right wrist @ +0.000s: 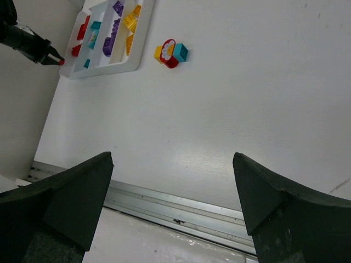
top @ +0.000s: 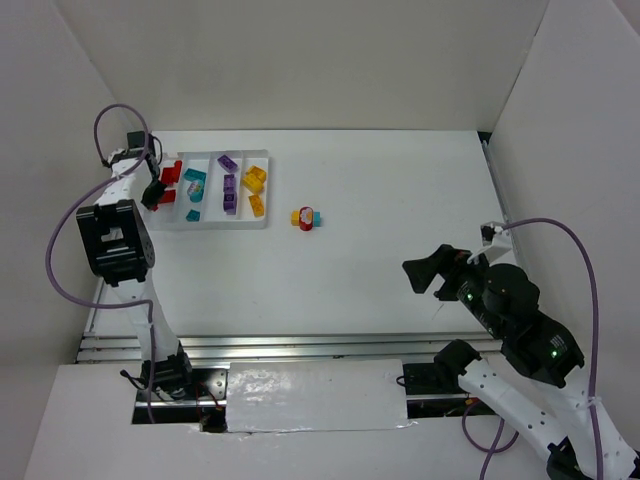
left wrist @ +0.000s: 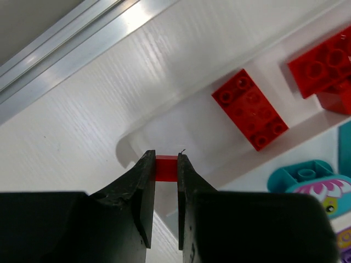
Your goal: Sort the legos into containers by color
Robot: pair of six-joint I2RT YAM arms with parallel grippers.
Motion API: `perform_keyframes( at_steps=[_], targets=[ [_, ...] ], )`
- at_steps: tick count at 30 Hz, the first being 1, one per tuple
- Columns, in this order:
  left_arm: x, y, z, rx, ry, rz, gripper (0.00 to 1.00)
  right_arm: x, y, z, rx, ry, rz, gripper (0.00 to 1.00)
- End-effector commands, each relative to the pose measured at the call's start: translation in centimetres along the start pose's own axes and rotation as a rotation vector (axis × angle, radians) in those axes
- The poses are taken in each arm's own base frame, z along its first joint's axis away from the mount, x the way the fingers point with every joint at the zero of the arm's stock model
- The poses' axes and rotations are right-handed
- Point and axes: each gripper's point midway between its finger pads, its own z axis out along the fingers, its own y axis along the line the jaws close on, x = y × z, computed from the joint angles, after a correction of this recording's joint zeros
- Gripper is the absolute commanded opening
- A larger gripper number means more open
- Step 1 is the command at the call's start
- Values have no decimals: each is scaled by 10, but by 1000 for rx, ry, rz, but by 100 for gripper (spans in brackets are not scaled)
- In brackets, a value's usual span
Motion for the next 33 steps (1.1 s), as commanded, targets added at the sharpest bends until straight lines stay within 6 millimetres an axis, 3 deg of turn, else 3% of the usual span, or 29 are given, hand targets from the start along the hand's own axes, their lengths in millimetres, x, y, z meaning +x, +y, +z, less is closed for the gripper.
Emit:
perform_keyframes(
  at_steps=[1, 6, 9, 10, 11, 15, 22, 25, 26, 28, 29, 31, 32, 33],
  targets=[
    [-14, 3, -5, 20, -25, -44, 6, -8, 12, 12, -37, -26, -14, 97],
    [-13, -1, -4, 46, -23, -43, 23, -2, 14, 21, -37, 4, -12, 97],
    [-14, -2, -4, 55, -23, -47, 50, 0, 14, 24, -38, 10, -9, 97],
    [-15, -3, -5, 62, -23, -47, 65, 1, 14, 24, -41, 12, -8, 98],
    [-16, -5, -5, 72, -22, -49, 69, 2, 15, 25, -42, 13, -10, 97],
    [-21, -1, -12, 70, -35, -68, 83, 0, 15, 25, -40, 15, -11, 98],
    [-36, 5, -45, 103, -77, -104, 88, 9, 17, 37, -35, 54, -14, 98],
    [-46, -5, -79, 172, -101, -94, 87, 13, 19, 51, -38, 55, -9, 98],
    [-50, -15, -109, 236, -131, -76, 88, 18, 20, 63, -26, 83, -10, 98],
    [-46, -27, -145, 331, -146, -34, 90, 29, 24, 79, -23, 141, -15, 98],
    [-51, -27, -181, 402, -182, -26, 90, 41, 26, 99, -8, 197, -19, 99],
    [-23, -32, -209, 495, -172, 63, 91, 48, 32, 118, 1, 242, -22, 99],
    [-1, -31, -238, 599, -170, 112, 91, 58, 29, 139, 30, 274, -42, 100],
    [13, -29, -252, 652, -159, 142, 91, 54, 33, 149, 31, 273, -53, 100]
  ],
)
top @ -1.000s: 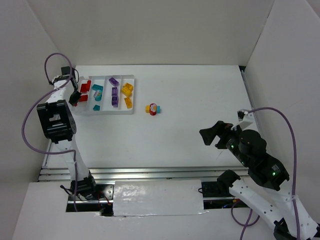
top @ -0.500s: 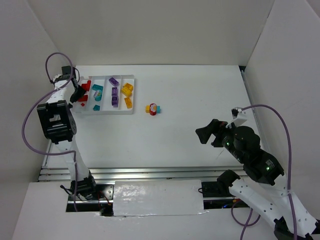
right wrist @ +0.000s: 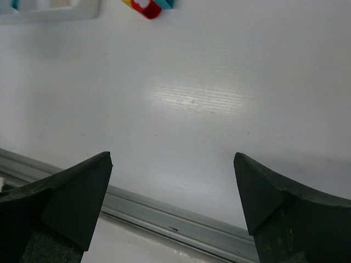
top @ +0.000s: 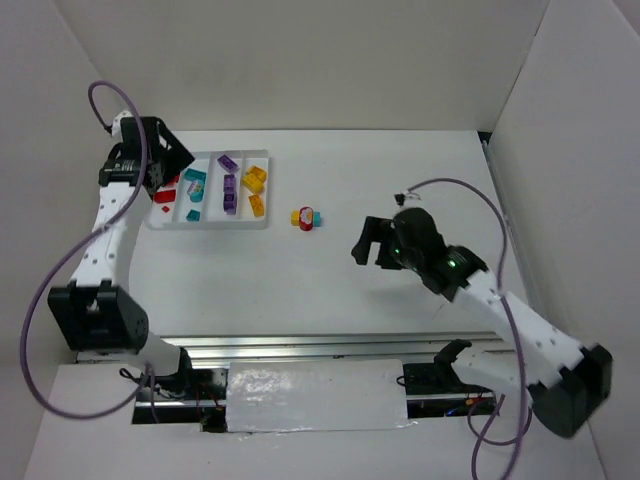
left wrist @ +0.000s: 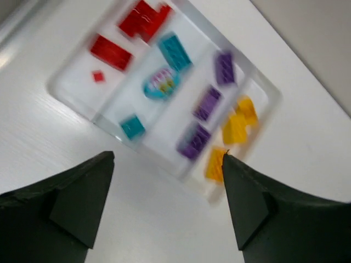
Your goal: Sort the legos into containers by color
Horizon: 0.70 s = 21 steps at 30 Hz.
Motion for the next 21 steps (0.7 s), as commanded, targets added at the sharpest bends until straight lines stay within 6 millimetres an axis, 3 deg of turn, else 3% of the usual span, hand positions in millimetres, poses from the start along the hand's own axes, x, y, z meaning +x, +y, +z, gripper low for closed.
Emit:
perform_keyframes(
  at_steps=[1, 2, 3, 4, 5, 6, 7, 8, 9, 10, 11, 12, 13, 14, 15, 16, 17, 21],
  targets=[
    [31, -31, -76, 265, 33, 111, 96, -6, 18, 54, 7, 50, -33, 100],
    [44, -28, -98, 338, 45, 131, 99, -5, 16, 64, 40, 83, -64, 100],
    [60, -31, -112, 391, 62, 188, 99, -23, 29, 71, 39, 68, -67, 100],
    [67, -27, -121, 417, 71, 216, 99, -14, 17, 100, 128, 121, -79, 100],
    [76, -17, -136, 457, 66, 270, 99, -13, 16, 111, 158, 149, -84, 100],
    [83, -8, -143, 463, 75, 301, 100, -33, 31, 119, 143, 125, -80, 100],
    [82, -2, -158, 490, 49, 332, 99, -17, 27, 145, 184, 193, -88, 100],
    [92, 8, -159, 494, 58, 399, 99, -17, 27, 154, 205, 214, -88, 100],
    [97, 15, -161, 490, 56, 418, 99, -35, 42, 163, 187, 183, -83, 100],
    [94, 20, -170, 495, 8, 407, 100, -21, 36, 184, 221, 230, -89, 100],
    [115, 28, -162, 492, 38, 412, 99, -32, 47, 191, 209, 216, -83, 100],
    [118, 27, -161, 517, 22, 410, 100, -33, 49, 199, 210, 221, -77, 100],
    [123, 29, -164, 534, 19, 403, 100, -19, 46, 217, 221, 263, -80, 100],
    [135, 33, -157, 534, 47, 404, 100, -31, 56, 224, 207, 246, -80, 100],
    [134, 32, -158, 534, 50, 407, 99, -32, 59, 231, 208, 248, -81, 100],
    [132, 34, -159, 520, 57, 419, 100, -19, 46, 245, 260, 288, -91, 100],
    [131, 33, -158, 522, 50, 416, 100, -33, 56, 250, 253, 254, -93, 100],
    [138, 27, -151, 545, 92, 426, 100, -40, 55, 273, 279, 219, -86, 100]
  ],
)
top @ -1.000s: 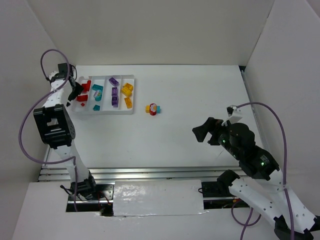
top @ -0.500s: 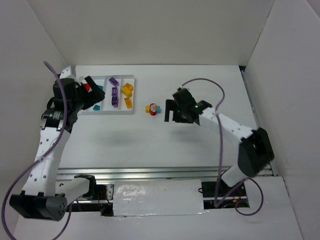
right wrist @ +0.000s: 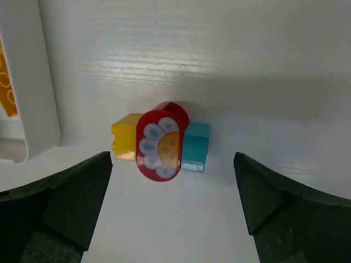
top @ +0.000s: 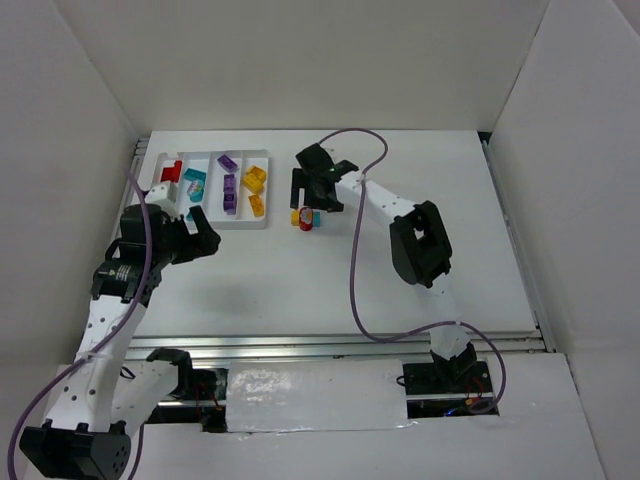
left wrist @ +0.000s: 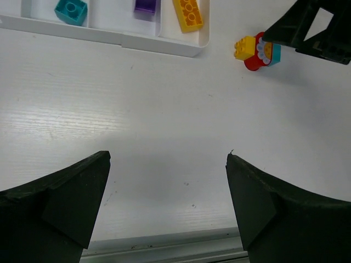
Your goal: Sort the legos into containers by color
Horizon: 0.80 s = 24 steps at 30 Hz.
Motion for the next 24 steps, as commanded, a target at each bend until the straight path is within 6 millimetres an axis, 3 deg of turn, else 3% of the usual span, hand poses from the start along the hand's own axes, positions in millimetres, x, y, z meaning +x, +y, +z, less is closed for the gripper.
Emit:
perform_keyframes(
  at_steps=[1, 4, 5, 6, 7, 11, 16, 24],
  targets=[
    [-9, -16, 5, 95, -9, 38, 99, -22, 9, -5, 3, -63, 7, 100],
    [-7, -17, 8, 97, 10, 40, 100, -20, 18, 3, -44, -45, -60, 100],
    [-8, -17, 8, 96, 5, 40, 100, -30, 25, 1, -56, -60, -71, 100],
    [-9, -17, 6, 96, 0, 42, 100, -21, 24, 16, -46, -27, -95, 100],
    [-8, -17, 6, 99, -1, 42, 100, -28, 28, 10, -56, -16, -134, 100],
    [-8, -20, 3, 120, -11, 47, 100, 1, 22, 31, -58, 97, -210, 100],
    [-6, -23, 5, 134, 4, 51, 100, 20, -9, 39, 87, 111, -170, 100],
    [-6, -22, 5, 133, 2, 52, 100, 41, -2, 40, 84, 144, -206, 100]
  ],
)
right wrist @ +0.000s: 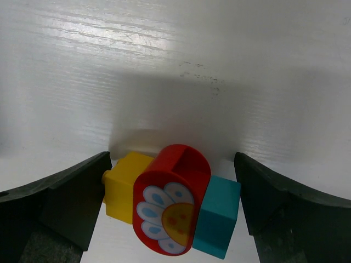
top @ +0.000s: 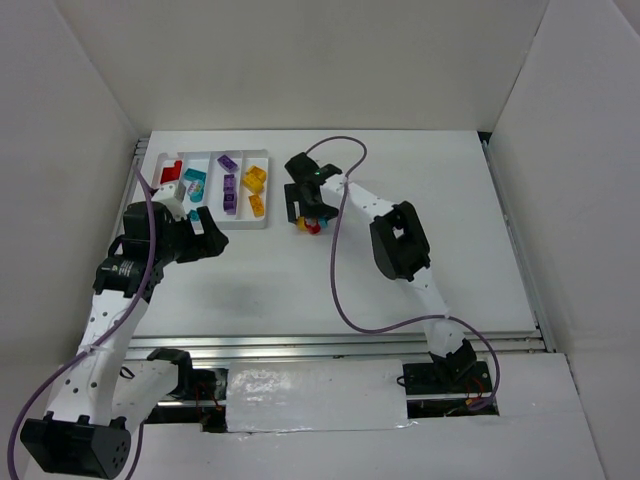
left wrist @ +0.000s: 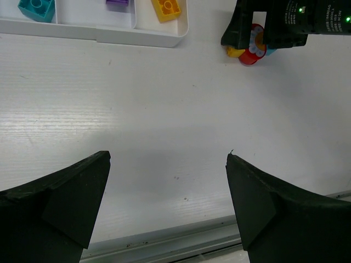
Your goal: Sort the legos into containers by color
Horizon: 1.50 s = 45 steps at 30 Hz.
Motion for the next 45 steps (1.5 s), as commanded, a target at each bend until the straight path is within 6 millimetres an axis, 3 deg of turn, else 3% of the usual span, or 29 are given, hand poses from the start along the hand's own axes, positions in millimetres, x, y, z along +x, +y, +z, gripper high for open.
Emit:
perform_keyframes(
  at_steps=[1, 4, 6, 7, 9, 10, 11, 12, 13, 14, 18, 19, 21, 22, 23, 24, 25, 26, 27, 28, 29, 30, 31, 32, 33, 37, 41, 45],
  targets=[
    [-13, -6, -1, 34, -49, 32, 100, 8, 6, -9, 7, 10, -30, 100],
    [-13, -5, -1, 29, -46, 31, 100, 11, 4, -8, 10, 24, -30, 95],
    [-12, -4, 0, 23, -45, 28, 99, 9, 6, -13, -10, 11, -18, 77],
    [-13, -5, 0, 24, -44, 29, 99, 20, 3, -10, -2, 32, -21, 71],
    [-13, -5, 1, 24, -43, 27, 100, 13, 7, -24, -38, -13, 5, 59],
    [-13, -4, 1, 22, -40, 28, 100, 27, 0, -21, -32, 14, 5, 53],
    [-11, -4, 2, 22, -35, 28, 100, 22, 2, -32, -54, -7, 15, 34],
    [-11, -4, 2, 23, -35, 26, 99, 31, 2, -31, -70, 6, 18, 19],
    [-11, -5, 3, 26, -33, 26, 100, 27, 3, -43, -91, -15, 24, 5],
    [-11, -5, 3, 27, -32, 26, 100, 27, 5, -47, -106, -24, 28, 0],
    [-9, -12, 3, 72, -25, 22, 99, 33, 7, -67, -173, -43, 43, 0],
    [-10, -16, 2, 93, -26, 23, 100, 27, 7, -82, -193, -71, 54, 0],
    [-8, -29, 1, 165, -18, 8, 99, 31, 5, -90, -204, -84, 82, 0],
    [-8, -35, 0, 198, -23, 1, 99, 23, 4, -109, -220, -121, 119, 0],
    [4, -46, 1, 271, 14, -52, 100, 29, -1, -110, -214, -126, 140, 0],
    [-4, -59, 1, 344, -31, -62, 99, 28, -2, -118, -223, -143, 163, 0],
    [-5, -70, -2, 414, -50, -74, 99, 19, -6, -139, -225, -198, 227, 0],
    [12, -80, 1, 483, -4, -156, 100, 26, -12, -139, -214, -206, 255, 0],
    [-1, -100, -3, 579, -80, -139, 100, 19, -14, -161, -241, -258, 287, 0],
    [1, -110, -6, 631, -97, -152, 100, 18, -20, -169, -232, -282, 343, 0],
    [14, -123, -5, 680, -64, -199, 100, 25, -22, -171, -235, -290, 359, 0],
    [13, -133, -7, 716, -82, -204, 100, 20, -25, -193, -262, -333, 385, 0],
    [8, -144, -10, 762, -125, -198, 99, 20, -28, -201, -263, -355, 426, 0],
    [15, -163, -17, 820, -105, -201, 99, 25, -28, -205, -269, -367, 440, 0],
    [11, -170, -18, 832, -137, -209, 99, 21, -30, -225, -296, -408, 465, 0],
    [20, -215, -24, 935, -154, -192, 100, 22, -37, -254, -331, -480, 554, 0],
    [26, -235, -13, 966, -155, -207, 99, 23, -34, -278, -358, -525, 575, 0],
    [27, -240, 2, 960, -160, -234, 100, 28, -26, -299, -387, -555, 558, 0]
  ],
)
